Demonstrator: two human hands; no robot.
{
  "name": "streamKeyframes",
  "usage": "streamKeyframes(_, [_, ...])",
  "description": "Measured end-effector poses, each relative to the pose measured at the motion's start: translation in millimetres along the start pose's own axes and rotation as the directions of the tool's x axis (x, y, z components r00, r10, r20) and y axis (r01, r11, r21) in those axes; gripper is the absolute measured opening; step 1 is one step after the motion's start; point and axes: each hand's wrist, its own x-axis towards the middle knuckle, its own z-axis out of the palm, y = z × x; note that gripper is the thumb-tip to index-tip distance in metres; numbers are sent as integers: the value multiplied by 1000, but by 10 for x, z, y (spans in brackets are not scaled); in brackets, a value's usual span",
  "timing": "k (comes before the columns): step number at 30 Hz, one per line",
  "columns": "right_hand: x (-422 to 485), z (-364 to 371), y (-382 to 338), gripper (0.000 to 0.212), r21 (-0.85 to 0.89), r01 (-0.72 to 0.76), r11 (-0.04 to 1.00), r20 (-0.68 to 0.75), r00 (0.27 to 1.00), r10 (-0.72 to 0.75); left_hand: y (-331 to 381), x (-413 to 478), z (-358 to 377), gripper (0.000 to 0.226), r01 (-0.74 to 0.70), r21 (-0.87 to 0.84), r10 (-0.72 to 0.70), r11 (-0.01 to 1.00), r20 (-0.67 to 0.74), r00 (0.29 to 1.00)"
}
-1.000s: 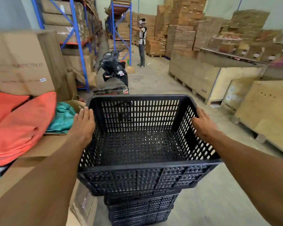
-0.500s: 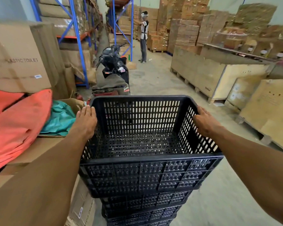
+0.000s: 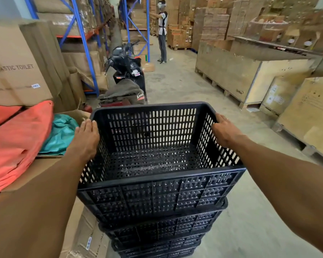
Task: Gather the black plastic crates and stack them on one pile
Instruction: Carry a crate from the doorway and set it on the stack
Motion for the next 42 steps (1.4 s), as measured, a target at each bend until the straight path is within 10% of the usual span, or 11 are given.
streamKeyframes(42, [20,37,57,35,-24,53,998,-61,997,-55,74,-234,-12,88,-16,-3,17,1000,86,996])
